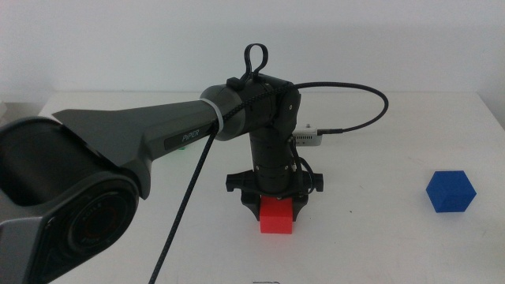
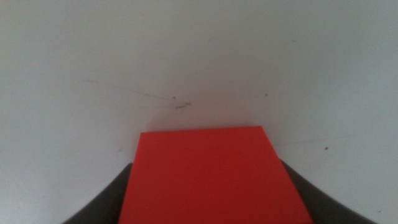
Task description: Stack red cubes first, then green, then blue cubes in a specific spot.
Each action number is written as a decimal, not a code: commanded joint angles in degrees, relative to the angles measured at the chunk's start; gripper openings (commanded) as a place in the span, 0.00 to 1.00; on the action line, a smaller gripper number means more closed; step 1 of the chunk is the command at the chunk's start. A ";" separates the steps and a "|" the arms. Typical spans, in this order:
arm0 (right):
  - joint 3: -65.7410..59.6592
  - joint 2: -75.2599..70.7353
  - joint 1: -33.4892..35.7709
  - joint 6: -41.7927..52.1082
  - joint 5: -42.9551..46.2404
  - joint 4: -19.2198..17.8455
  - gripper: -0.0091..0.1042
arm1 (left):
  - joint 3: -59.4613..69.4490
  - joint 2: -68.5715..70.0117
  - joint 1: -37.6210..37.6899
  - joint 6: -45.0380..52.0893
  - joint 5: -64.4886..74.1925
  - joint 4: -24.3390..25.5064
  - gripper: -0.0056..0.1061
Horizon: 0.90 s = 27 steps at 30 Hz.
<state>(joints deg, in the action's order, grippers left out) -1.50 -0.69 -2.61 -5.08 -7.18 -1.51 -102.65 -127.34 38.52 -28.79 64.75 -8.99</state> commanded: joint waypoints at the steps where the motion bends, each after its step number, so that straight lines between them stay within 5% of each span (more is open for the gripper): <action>1: 0.55 -0.85 0.08 0.27 4.69 -0.51 0.87 | -1.73 3.63 0.34 -0.18 0.33 -1.30 0.23; 2: 0.55 -0.85 0.08 0.27 4.69 -0.51 0.87 | -1.73 3.63 0.34 -0.16 0.33 -1.05 0.33; 3: 0.55 -0.85 0.08 0.27 4.69 -0.51 0.87 | -1.73 3.63 0.34 -0.11 0.33 -1.05 0.68; 8: 0.55 -0.85 0.08 0.27 4.69 -0.51 0.87 | -3.54 3.80 0.34 2.07 1.00 -2.15 0.89; 27: 0.55 -0.85 0.08 0.27 4.69 -0.51 0.87 | -12.48 8.04 -2.78 0.79 10.56 -0.03 0.89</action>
<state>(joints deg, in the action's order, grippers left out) -1.50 -0.69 -2.61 -5.08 -7.18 -1.51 -113.27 -124.43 36.17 -27.30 70.31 -9.24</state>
